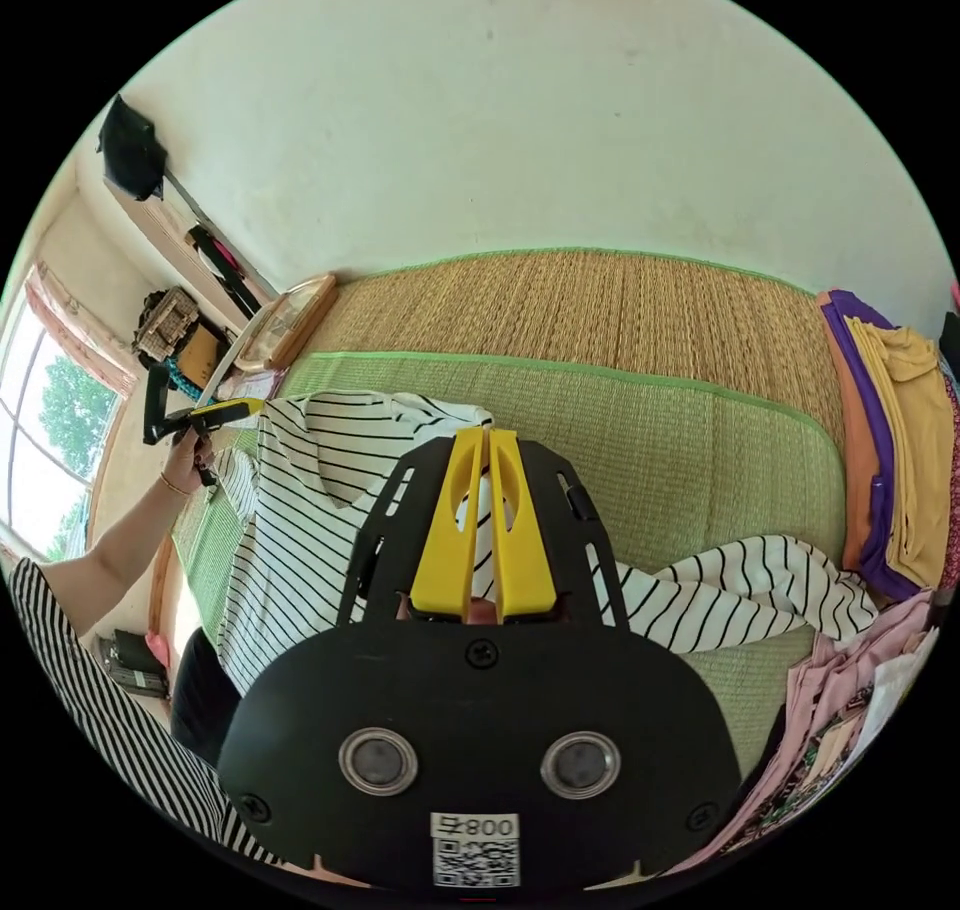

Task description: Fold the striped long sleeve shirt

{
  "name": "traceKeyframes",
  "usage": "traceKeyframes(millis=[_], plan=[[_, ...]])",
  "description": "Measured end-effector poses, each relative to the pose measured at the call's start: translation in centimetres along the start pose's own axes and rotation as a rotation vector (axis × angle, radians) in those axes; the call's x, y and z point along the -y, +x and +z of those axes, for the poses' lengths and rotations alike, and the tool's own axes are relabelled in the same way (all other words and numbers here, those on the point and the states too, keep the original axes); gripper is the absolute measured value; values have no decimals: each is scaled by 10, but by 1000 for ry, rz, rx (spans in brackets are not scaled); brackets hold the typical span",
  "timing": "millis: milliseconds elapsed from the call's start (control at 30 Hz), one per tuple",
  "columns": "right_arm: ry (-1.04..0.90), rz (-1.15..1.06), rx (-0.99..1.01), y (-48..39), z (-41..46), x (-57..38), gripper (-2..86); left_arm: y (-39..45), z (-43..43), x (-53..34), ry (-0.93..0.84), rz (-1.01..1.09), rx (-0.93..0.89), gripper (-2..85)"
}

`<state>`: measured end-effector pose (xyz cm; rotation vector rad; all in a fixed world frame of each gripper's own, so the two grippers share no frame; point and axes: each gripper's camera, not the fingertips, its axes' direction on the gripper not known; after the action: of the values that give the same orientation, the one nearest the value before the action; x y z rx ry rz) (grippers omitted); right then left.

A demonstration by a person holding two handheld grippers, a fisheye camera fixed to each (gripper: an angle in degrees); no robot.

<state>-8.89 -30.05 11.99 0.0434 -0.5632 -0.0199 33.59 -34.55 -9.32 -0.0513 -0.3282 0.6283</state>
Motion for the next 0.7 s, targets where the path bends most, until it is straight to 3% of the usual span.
traceKeyframes(millis=[167,400,533,700], plan=[[-67,24,-11,10,39,35,8,-30,8,20,-2,-107,-34,2],[-326,83,-68,30,139,82,25,-60,32,21,-50,-275,32,11],[-260,59,-67,23,121,84,49,-59,-2,0,5,-188,-39,41],[-149,-11,18,-11,77,58,33,-46,-26,-48,-84,-110,-27,75]])
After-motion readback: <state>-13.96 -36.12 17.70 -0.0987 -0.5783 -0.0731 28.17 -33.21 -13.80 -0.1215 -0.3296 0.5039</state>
